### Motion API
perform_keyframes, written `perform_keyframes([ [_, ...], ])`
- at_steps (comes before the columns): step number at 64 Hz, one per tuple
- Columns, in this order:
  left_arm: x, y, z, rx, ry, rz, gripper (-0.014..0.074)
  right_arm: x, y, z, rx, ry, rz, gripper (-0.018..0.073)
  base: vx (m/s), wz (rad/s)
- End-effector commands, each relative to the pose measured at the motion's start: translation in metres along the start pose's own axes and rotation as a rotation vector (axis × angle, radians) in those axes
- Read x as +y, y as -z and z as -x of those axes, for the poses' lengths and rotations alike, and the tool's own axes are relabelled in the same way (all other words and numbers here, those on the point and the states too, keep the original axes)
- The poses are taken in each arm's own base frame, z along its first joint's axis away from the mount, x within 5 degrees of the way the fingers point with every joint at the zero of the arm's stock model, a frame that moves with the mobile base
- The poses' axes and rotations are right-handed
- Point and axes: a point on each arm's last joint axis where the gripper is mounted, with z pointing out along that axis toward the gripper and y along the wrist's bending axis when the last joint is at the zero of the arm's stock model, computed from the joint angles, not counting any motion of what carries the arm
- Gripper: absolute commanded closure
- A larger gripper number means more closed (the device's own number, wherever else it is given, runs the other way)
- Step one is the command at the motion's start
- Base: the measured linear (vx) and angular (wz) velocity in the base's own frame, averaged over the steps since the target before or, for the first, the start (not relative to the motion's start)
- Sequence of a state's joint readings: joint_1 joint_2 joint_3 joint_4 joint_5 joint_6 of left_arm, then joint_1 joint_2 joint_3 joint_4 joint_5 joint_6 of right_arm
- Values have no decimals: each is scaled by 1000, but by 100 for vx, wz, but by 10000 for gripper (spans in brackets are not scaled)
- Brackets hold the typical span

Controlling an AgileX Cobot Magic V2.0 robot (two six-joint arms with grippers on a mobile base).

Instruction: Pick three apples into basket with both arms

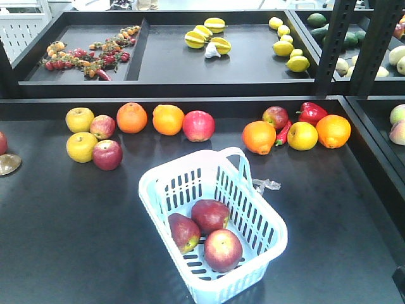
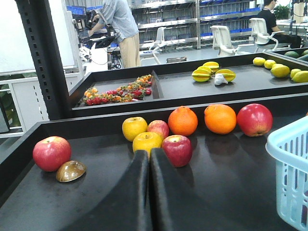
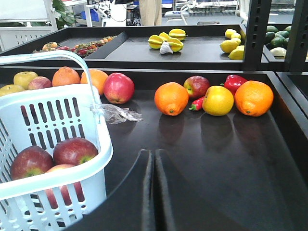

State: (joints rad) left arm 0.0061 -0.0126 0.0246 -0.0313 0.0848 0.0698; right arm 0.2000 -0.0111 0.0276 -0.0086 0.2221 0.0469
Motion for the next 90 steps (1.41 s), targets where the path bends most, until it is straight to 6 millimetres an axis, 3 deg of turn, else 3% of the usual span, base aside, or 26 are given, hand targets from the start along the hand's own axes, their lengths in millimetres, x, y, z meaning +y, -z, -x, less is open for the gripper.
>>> perform_keyframes([
  [1,0,0,-1,-59,10,7,603,0,0,4,-74,16,-3,561,0,0],
  [90,0,0,-1,-59,10,7,603,0,0,4,-74,41,-5,561,0,0],
])
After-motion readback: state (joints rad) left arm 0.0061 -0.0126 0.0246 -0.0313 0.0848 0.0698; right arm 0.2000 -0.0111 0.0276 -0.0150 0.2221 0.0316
